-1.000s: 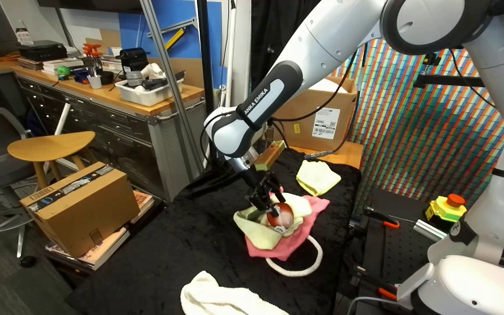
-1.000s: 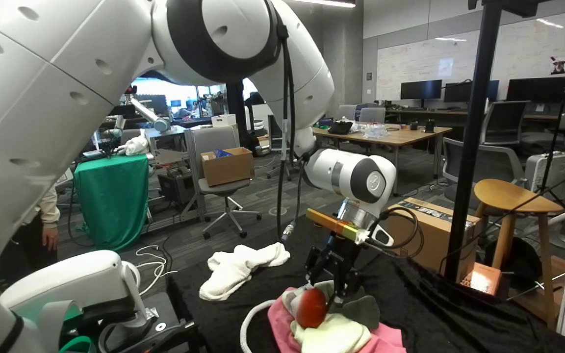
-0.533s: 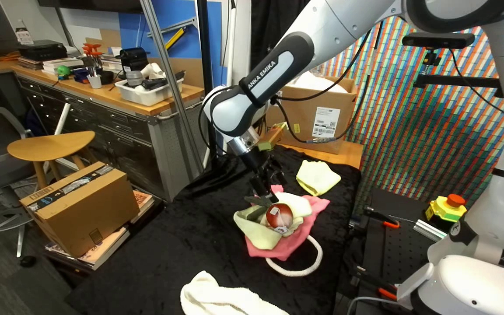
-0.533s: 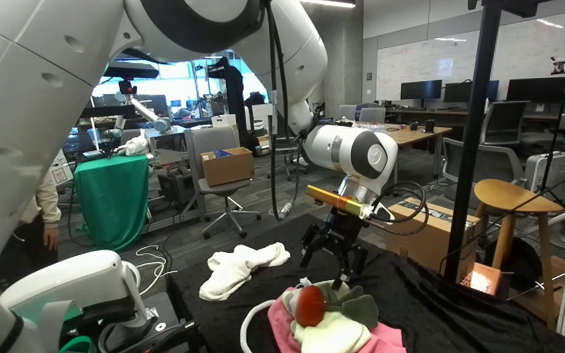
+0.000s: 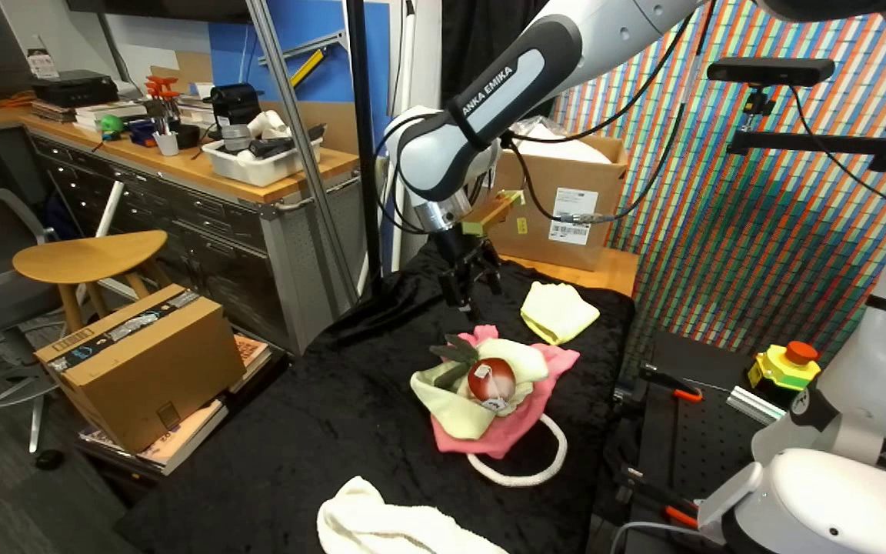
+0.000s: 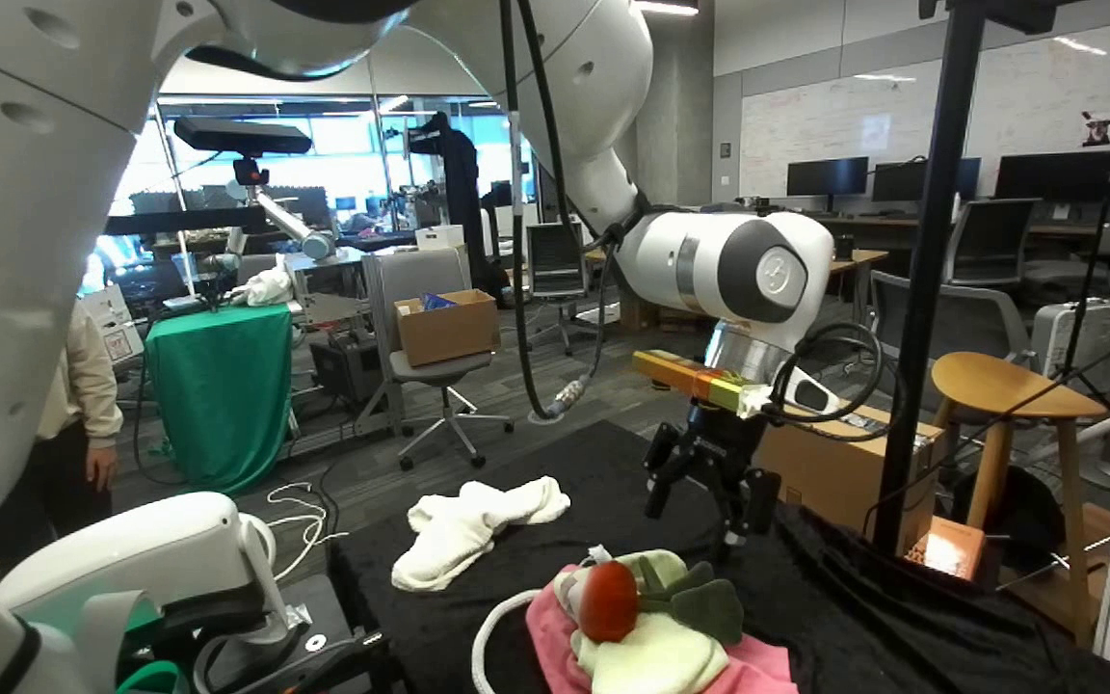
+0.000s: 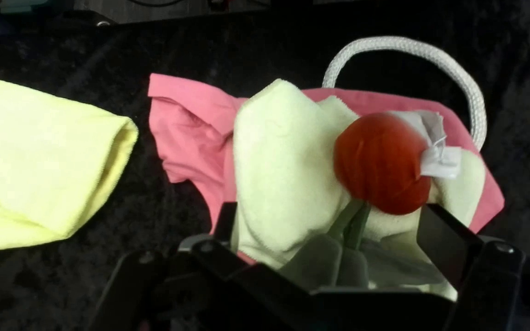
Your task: Stack the objects on the table together
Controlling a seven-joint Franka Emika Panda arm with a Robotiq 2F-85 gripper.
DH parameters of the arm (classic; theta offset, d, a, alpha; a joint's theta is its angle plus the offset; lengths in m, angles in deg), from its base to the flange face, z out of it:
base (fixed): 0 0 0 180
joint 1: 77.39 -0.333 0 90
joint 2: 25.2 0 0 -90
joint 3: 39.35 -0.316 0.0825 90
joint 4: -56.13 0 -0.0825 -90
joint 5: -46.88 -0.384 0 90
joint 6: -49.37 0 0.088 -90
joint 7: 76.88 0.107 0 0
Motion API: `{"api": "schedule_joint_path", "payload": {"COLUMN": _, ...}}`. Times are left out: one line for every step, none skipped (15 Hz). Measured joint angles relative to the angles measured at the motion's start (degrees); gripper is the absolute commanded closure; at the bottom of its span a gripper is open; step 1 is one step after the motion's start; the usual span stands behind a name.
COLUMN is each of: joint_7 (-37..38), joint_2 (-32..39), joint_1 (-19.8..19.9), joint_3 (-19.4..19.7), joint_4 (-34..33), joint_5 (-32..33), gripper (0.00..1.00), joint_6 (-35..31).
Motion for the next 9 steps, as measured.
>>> {"api": "schedule_joint_path", "payload": {"joint_7": 0.67, "joint_2": -0.64, "joint_1": 0.72, "joint_3": 0.54, "joint_4": 0.9, "joint_5": -0.4, "gripper": 0.0, "joint_6": -1.25}}
{"api": "schedule_joint_path", "payload": {"joint_7": 1.3, "joint_2": -1.22, "joint_1": 1.42, "joint_3": 1.07, "joint_4": 1.82, "joint_5": -0.62, "gripper": 0.0, "joint_6": -2.46}}
{"api": "schedule_joint_path", "payload": {"joint_7": 1.8, "joint_2": -1.86, "joint_1": 2.12, "joint_3": 1.62, "joint_4": 2.78, "joint_5": -0.72, "gripper": 0.0, "joint_6": -3.47}}
{"api": "schedule_joint_path", "payload": {"joint_7": 2.22, "joint_2": -2.43, "joint_1": 2.77, "joint_3": 2.17, "joint_4": 3.69, "joint_5": -0.75, "gripper": 0.0, "joint_6": -4.38}}
{"api": "schedule_joint_path", "payload": {"joint_7": 2.66, "joint_2": -2.93, "joint_1": 3.39, "joint_3": 2.76, "joint_4": 4.5, "joint_5": -0.76, "gripper": 0.0, "joint_6": -5.19}}
{"api": "schedule_joint_path", "payload": {"joint_7": 3.15, "joint_2": -3.41, "joint_1": 3.99, "joint_3": 3.36, "joint_4": 5.24, "joint_5": -0.76, "gripper": 0.0, "joint_6": -5.93}}
{"api": "schedule_joint_path", "payload": {"joint_7": 3.76, "joint_2": -3.71, "joint_1": 4.55, "joint_3": 4.01, "joint_4": 5.84, "joint_5": -0.76, "gripper": 0.0, "joint_6": -6.66}}
{"api": "schedule_joint_path", "payload": {"joint_7": 4.26, "joint_2": -3.79, "joint_1": 5.13, "joint_3": 4.62, "joint_4": 6.23, "joint_5": -0.76, "gripper": 0.0, "joint_6": -7.17}}
{"api": "schedule_joint_path", "payload": {"joint_7": 4.72, "joint_2": -3.79, "joint_1": 5.7, "joint_3": 5.2, "joint_4": 6.59, "joint_5": -0.76, "gripper": 0.0, "joint_6": -7.82}}
